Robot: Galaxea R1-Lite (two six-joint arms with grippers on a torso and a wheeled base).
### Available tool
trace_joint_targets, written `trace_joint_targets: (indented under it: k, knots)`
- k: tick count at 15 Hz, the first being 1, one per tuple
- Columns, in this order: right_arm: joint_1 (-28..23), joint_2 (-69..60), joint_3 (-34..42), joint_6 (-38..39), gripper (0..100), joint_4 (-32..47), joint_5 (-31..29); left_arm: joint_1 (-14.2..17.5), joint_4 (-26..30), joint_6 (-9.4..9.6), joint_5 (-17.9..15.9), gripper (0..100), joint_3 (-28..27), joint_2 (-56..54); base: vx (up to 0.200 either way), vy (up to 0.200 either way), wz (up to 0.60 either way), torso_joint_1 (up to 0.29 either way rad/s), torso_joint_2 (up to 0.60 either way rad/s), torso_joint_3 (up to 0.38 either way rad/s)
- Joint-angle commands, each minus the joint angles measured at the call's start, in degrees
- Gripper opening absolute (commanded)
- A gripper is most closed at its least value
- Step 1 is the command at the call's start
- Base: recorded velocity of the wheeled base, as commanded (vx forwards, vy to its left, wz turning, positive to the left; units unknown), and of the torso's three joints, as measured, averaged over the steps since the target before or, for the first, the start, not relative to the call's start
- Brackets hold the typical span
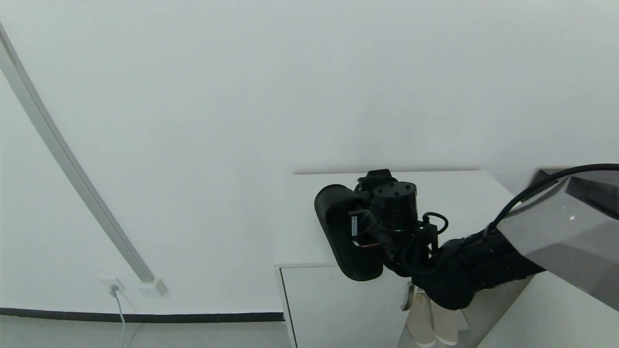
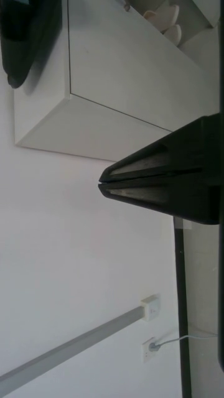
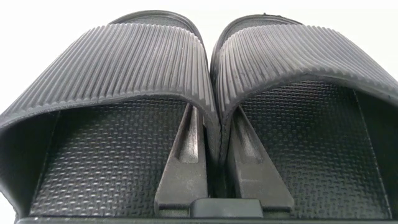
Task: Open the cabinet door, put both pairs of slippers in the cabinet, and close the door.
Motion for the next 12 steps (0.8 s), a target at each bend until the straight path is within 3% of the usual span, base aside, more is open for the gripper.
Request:
trace_joint_targets:
  k: [1, 3, 5, 9, 12]
  knots:
    - [-0.15, -11.13, 10.16, -1.06, 0, -2.16, 4.41, 0.00, -0.02, -0.05, 0.04, 0, 0.00, 0.09, 0.000, 0.000, 0.00, 0.000, 0.00, 0.000]
    - [-0.41, -19.75, 18.25, -2.64, 0, -1.98, 11.00, 0.00, -0.02, -0.14, 0.04, 0, 0.00, 0.09, 0.000, 0.000, 0.00, 0.000, 0.00, 0.000]
    - [-0.15, -27.22, 23.35, -4.13, 0, 1.01, 13.38, 0.00, -0.02, -0.05, 0.13, 0, 0.00, 0.00, 0.000, 0.000, 0.00, 0.000, 0.00, 0.000]
    - [0.82, -35.66, 23.96, -4.57, 0, 11.55, 16.89, 0.00, -0.02, -0.14, 0.04, 0, 0.00, 0.09, 0.000, 0.000, 0.00, 0.000, 0.00, 0.000]
    - [1.35, -36.27, 23.96, -4.57, 0, 12.52, 16.89, 0.00, -0.02, -0.23, 0.04, 0, 0.00, 0.09, 0.000, 0.000, 0.00, 0.000, 0.00, 0.000]
